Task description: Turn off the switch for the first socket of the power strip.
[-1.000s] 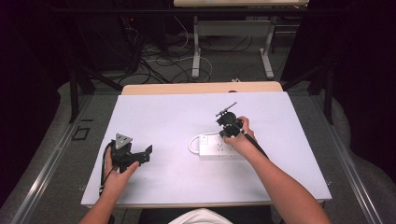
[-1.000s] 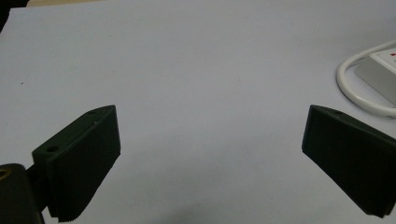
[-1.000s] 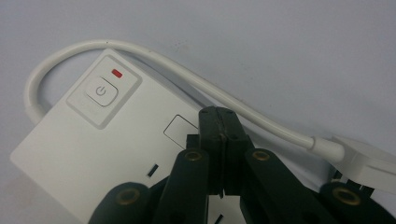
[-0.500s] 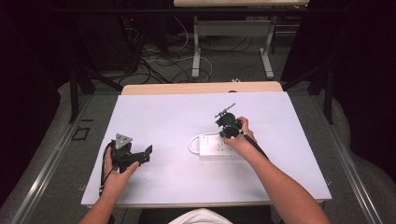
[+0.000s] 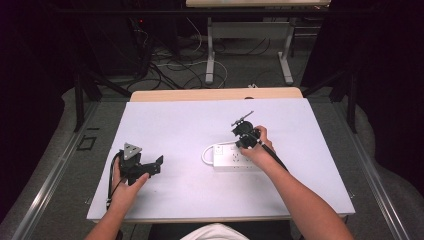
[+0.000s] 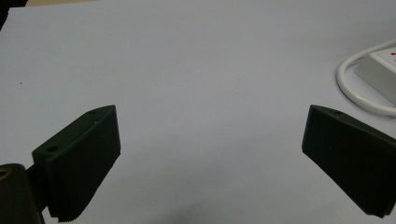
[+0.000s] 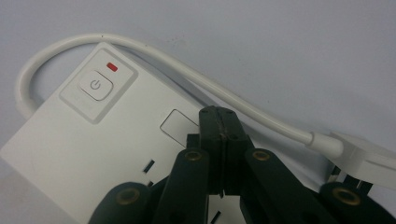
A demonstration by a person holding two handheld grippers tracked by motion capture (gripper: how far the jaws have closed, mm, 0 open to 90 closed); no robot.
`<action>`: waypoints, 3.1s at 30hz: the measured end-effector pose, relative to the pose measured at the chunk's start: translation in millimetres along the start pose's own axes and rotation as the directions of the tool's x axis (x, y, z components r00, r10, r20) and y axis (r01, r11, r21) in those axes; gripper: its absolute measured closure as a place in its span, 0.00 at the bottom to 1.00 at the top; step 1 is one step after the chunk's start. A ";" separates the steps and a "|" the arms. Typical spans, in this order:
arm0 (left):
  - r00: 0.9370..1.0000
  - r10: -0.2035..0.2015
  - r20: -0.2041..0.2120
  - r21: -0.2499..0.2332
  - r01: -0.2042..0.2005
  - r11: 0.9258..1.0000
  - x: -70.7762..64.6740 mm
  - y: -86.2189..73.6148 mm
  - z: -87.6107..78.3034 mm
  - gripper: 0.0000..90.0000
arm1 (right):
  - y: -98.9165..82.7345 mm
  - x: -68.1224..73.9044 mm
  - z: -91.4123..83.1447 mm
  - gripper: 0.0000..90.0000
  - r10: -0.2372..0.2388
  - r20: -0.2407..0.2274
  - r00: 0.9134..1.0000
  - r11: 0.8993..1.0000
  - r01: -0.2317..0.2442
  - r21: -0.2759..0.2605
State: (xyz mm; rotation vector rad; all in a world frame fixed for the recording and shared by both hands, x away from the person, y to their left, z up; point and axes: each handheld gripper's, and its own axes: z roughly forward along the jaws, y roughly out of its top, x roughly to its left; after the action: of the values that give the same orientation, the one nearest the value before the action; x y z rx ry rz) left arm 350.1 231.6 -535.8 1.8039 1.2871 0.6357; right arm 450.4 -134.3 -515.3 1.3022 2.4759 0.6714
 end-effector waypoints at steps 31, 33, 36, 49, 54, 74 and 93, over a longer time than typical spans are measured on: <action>1.000 -0.003 0.003 0.006 0.003 1.000 -0.5 0.0 0.5 0.05 | 2.7 -0.6 -9.3 1.00 0.021 -0.013 1.000 1.000 -0.022 -0.019; 1.000 0.000 0.000 0.002 0.000 1.000 -0.1 0.2 0.7 0.05 | 3.2 -1.2 -10.0 1.00 0.018 -0.013 1.000 1.000 -0.018 -0.021; 1.000 -0.001 0.002 0.005 0.001 1.000 -0.2 0.2 0.6 0.05 | 3.6 -1.7 -10.7 1.00 0.017 -0.015 1.000 1.000 -0.017 -0.021; 1.000 0.000 0.003 0.001 0.000 1.000 -0.6 0.0 1.3 0.05 | 3.2 -3.0 -12.7 0.99 0.023 -0.019 1.000 0.999 -0.023 -0.026; 1.000 -0.001 0.004 0.002 0.001 1.000 -0.5 0.0 1.4 0.05 | 2.3 -4.3 -14.9 0.96 0.031 -0.022 0.999 0.999 -0.032 -0.044; 1.000 -0.001 0.007 0.003 0.001 1.000 -1.0 -0.2 2.0 0.05 | -3.1 -4.1 -37.4 0.76 0.024 -0.050 0.998 0.997 -0.028 -0.066; 1.000 -0.001 0.005 0.008 0.001 1.000 -1.6 -0.2 1.4 0.05 | -17.1 -0.3 -67.1 0.53 -0.068 -0.046 0.997 0.991 0.062 -0.117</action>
State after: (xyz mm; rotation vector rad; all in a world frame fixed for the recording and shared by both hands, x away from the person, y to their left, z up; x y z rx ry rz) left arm 350.5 229.7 -536.6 1.8102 1.2891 0.6252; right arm 409.5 -161.4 -466.5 1.1719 2.4658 0.8270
